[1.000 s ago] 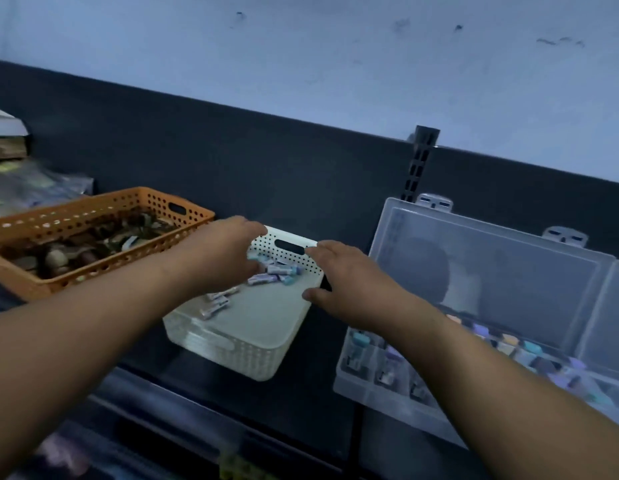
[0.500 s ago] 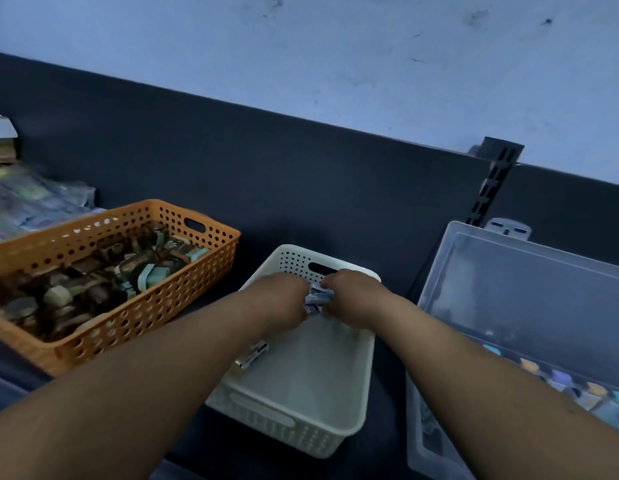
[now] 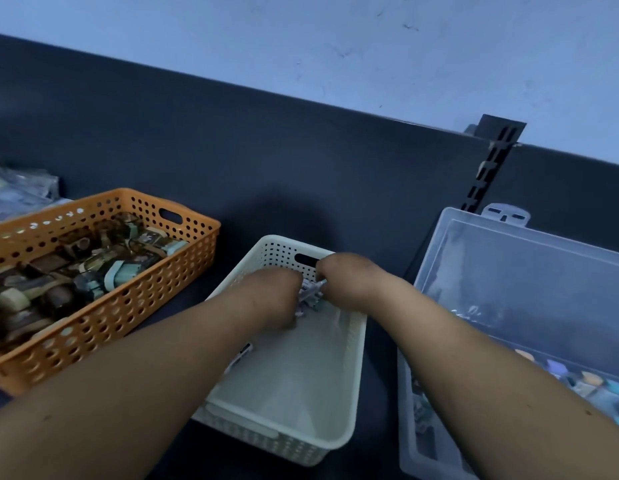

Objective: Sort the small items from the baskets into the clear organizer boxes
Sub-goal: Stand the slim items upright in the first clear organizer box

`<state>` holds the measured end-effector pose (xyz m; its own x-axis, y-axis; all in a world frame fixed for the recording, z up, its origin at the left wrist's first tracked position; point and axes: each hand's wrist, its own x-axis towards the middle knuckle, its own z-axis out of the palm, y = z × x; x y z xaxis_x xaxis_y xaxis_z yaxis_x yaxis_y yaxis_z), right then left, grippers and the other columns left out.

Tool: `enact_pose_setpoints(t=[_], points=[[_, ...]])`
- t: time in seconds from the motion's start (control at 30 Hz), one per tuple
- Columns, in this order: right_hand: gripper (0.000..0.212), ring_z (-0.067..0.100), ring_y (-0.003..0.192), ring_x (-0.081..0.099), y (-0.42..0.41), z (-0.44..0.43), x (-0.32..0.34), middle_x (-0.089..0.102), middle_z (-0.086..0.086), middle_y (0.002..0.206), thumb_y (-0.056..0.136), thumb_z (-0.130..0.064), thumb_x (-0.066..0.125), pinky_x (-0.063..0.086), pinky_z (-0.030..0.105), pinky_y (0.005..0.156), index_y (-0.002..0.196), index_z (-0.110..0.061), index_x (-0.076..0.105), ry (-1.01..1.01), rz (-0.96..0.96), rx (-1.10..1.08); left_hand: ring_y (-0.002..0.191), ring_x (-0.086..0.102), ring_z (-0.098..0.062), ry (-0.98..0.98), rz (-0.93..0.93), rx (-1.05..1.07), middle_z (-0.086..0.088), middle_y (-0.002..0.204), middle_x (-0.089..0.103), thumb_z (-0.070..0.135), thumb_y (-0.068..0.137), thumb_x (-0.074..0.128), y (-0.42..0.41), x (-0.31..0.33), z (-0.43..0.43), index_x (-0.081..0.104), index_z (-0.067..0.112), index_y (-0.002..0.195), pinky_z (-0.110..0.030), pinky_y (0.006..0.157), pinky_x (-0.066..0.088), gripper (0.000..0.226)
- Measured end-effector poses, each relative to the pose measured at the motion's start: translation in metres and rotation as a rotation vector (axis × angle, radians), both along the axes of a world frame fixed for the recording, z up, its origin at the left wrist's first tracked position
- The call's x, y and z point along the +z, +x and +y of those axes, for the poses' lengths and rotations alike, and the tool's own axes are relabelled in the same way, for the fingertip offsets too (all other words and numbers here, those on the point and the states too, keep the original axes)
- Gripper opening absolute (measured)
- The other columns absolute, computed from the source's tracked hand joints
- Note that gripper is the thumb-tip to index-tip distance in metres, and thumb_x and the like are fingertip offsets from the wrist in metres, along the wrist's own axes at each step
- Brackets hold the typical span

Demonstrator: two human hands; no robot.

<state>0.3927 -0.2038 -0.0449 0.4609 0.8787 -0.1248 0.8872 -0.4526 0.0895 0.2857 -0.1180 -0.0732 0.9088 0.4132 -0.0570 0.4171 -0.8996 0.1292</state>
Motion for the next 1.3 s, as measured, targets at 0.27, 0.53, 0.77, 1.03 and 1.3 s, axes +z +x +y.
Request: enact_pose_setpoints(t=[0.27,0.53,0.77,1.03,1.3], points=[[0.014,0.018,0.078,0.053,-0.004,-0.060,0.037,0.055,-0.004,0.079,0.095,-0.025,0.052,0.041,0.029,0.066,0.100,-0.017,0.063,0.360,0.178,0.017,0.082,0.059,-0.017,-0.083,-0.040,0.011,0.001,0.089,0.063,0.029,0.084,0.059,-0.006,0.006,0.000,0.064,0.023,0.094,-0.030,0.070,0.049,0.013],[0.020,0.010,0.062,0.047,0.022,-0.140,0.058,0.053,-0.005,0.067,0.086,-0.019,0.070,0.041,0.028,0.063,0.074,-0.019,0.055,0.549,0.345,-0.124,0.052,0.053,-0.012,-0.695,-0.518,-0.032,0.004,0.057,0.063,0.017,0.084,0.063,0.006,0.053,-0.049,0.066,0.019,0.079,-0.027,0.055,0.047,0.006],[0.016,0.011,0.066,0.056,0.036,-0.186,0.054,0.063,-0.006,0.068,0.082,-0.028,0.075,0.050,0.033,0.072,0.075,-0.019,0.063,0.544,0.349,-0.216,0.056,0.054,-0.004,-0.685,-0.542,-0.165,0.006,0.064,0.064,0.022,0.084,0.069,0.032,0.068,-0.104,0.070,0.017,0.075,-0.023,0.059,0.045,0.010],[0.005,0.018,0.082,0.063,0.039,-0.206,0.039,0.069,0.001,0.086,0.091,-0.017,0.063,0.050,0.031,0.077,0.086,-0.020,0.064,0.418,0.291,-0.261,0.065,0.055,-0.004,-0.459,-0.385,-0.174,0.009,0.074,0.064,0.025,0.085,0.068,0.051,0.056,-0.130,0.067,0.024,0.075,-0.021,0.059,0.040,0.010],[0.004,0.019,0.081,0.064,0.039,-0.205,0.025,0.069,0.002,0.089,0.087,-0.022,0.068,0.051,0.027,0.071,0.087,-0.018,0.068,0.331,0.281,-0.269,0.080,0.063,-0.008,-0.374,-0.266,-0.174,0.010,0.082,0.067,0.027,0.085,0.069,0.060,0.044,-0.136,0.071,0.025,0.082,-0.021,0.068,0.045,0.005]])
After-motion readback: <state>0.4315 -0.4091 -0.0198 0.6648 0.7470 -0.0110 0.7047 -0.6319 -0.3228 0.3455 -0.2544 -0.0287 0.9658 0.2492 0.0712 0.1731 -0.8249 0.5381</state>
